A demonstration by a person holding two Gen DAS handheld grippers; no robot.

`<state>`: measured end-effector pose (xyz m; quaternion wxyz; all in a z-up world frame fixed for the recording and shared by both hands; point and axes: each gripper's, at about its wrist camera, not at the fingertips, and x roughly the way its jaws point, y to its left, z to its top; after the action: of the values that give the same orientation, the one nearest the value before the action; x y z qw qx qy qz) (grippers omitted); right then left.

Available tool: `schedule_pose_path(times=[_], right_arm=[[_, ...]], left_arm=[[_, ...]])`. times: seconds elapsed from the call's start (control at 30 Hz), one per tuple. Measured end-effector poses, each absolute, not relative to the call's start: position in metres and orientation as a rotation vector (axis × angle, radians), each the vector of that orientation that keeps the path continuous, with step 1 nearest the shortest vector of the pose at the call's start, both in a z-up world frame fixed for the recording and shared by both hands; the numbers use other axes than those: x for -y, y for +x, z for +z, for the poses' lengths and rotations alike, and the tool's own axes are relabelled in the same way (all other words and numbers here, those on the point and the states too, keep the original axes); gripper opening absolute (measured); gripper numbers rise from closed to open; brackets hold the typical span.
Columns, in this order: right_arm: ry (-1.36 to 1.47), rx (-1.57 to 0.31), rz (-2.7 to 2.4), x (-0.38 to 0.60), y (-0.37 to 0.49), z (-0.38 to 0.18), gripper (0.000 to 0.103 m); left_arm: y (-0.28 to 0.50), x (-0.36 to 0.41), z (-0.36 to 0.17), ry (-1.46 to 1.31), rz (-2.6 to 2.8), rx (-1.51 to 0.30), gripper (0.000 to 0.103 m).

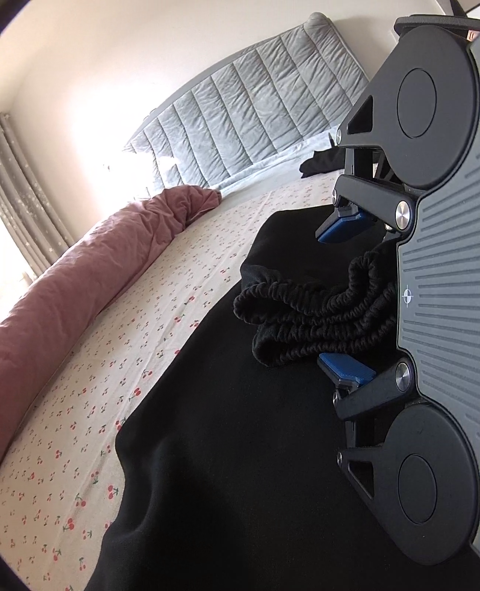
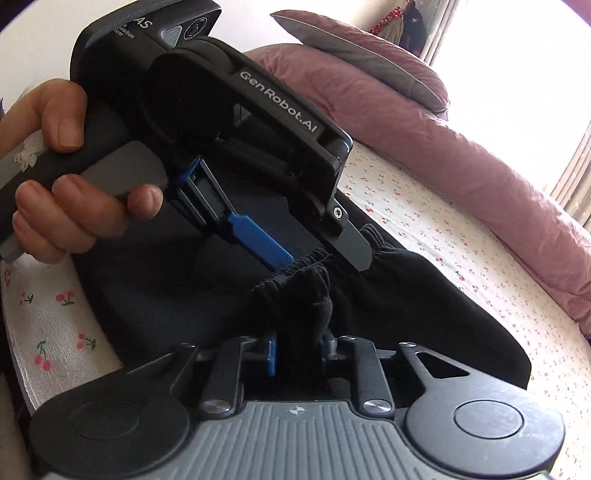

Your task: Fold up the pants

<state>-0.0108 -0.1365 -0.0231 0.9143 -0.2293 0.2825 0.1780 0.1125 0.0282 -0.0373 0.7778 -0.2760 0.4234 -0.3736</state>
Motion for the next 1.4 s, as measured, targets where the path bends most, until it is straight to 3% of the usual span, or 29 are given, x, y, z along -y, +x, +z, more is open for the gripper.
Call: schedule_pose_path(times=[0.03, 0.13, 0.3, 0.37, 0.43, 0.47, 0.53, 0.6, 0.67, 0.83, 1.4], right_arm=[[-0.454, -0.573, 0.364, 0.139, -0.012, -0.018, 0.017], [-0.416, -0.555, 0.371, 0.143, -0.014, -0.006, 0.016], [-0.412, -0.555, 0.402, 0.139, -0.019, 0.001, 0.018], [-0.414, -0.565, 0.425, 0.138, -0.021, 0.001, 0.022], [-0.424, -0.575, 0.434, 0.138, -0.021, -0.004, 0.025], [-0.426, -0.58, 0.441, 0.137, -0.021, -0.005, 0.029], [-0.399, -0.589, 0.478, 0.142, -0.022, -0.004, 0.038], [-0.34, -0.601, 0.548, 0.15, -0.023, 0.004, 0.056], [-0.28, -0.586, 0.61, 0.158, -0.028, 0.01, 0.061], [-0.147, -0.586, 0.637, 0.174, -0.029, 0.02, 0.064], [-0.081, -0.685, 0.406, 0.173, 0.014, -0.003, 0.073]], left_arm=[[0.112, -0.029, -0.037, -0.596, -0.792, -0.915, 0.079], [0.113, -0.033, -0.037, -0.636, -0.795, -0.93, 0.086], [0.12, -0.024, -0.045, -0.748, -0.817, -0.968, 0.083], [0.12, -0.017, -0.042, -0.724, -0.794, -0.944, 0.065], [0.12, -0.013, -0.041, -0.691, -0.762, -0.933, 0.036], [0.12, -0.014, -0.041, -0.681, -0.745, -0.925, 0.027], [0.122, -0.015, -0.039, -0.661, -0.726, -0.928, 0.022], [0.124, -0.018, -0.036, -0.647, -0.725, -0.95, 0.021], [0.123, -0.025, -0.03, -0.639, -0.733, -0.947, 0.021], [0.115, -0.063, -0.009, -0.574, -0.692, -0.864, 0.021], [0.096, -0.192, 0.015, -0.49, -0.51, -0.747, 0.021]])
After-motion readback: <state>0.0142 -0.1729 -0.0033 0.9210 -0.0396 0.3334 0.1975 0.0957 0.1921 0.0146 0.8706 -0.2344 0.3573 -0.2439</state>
